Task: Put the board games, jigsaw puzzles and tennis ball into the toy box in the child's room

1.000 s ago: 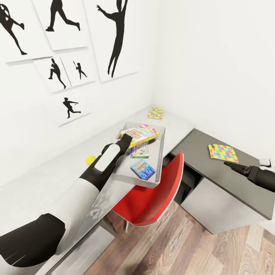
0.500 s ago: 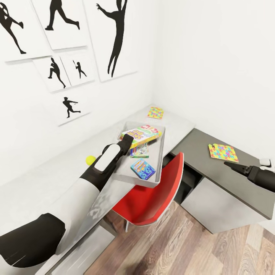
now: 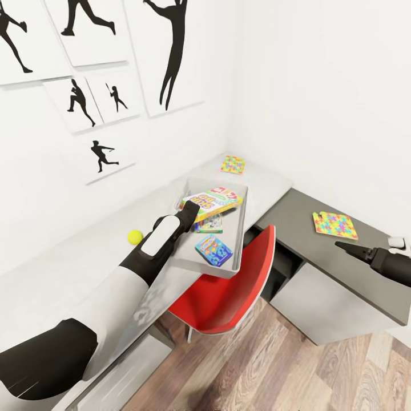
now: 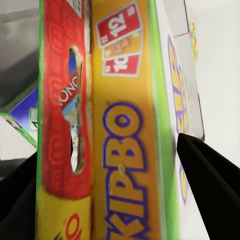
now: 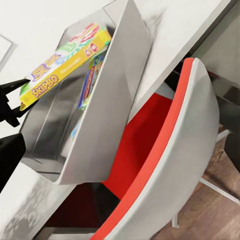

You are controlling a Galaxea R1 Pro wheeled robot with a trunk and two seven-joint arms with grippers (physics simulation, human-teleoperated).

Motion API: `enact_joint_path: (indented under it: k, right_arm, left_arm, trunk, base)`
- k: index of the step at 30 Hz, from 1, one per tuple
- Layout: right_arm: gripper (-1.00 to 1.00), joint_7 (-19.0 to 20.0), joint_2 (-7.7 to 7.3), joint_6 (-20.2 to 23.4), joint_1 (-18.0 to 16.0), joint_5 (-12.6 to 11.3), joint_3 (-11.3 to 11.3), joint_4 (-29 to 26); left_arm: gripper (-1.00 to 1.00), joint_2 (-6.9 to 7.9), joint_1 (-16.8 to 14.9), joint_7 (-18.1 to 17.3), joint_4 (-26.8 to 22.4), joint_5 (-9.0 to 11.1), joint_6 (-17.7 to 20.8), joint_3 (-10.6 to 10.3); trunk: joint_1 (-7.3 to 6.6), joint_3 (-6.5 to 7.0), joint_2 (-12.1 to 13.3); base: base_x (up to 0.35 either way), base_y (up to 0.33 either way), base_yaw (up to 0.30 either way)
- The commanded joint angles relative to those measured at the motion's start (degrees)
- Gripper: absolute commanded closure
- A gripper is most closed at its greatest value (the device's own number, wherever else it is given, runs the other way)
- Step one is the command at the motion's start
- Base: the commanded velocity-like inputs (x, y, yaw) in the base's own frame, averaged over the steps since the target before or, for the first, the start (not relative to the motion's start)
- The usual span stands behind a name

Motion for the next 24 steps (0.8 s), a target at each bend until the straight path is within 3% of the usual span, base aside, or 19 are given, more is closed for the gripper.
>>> enact_joint_path:
  k: [1,24]
  right_arm:
    - [-1.0,0.5,-0.01,0.2,-0.1,0.4,-0.1,0.0]
    - [-1.0,0.5,-0.02,0.2,-0.1,0.4,-0.1,0.0]
  left_arm:
    - [1.0,0.04,0.0,0.4,-0.1,0.1,0.0,-0.1]
    - [1.0,0.3,0.0,0.4,-0.1,0.2,0.0,-0.1]
  trunk:
    - [0.03,-0.19,-0.1]
    - [0.03,-2.31,-0.1]
  base:
    - [0.0,0.0,0.0]
    - [0.0,0.0,0.0]
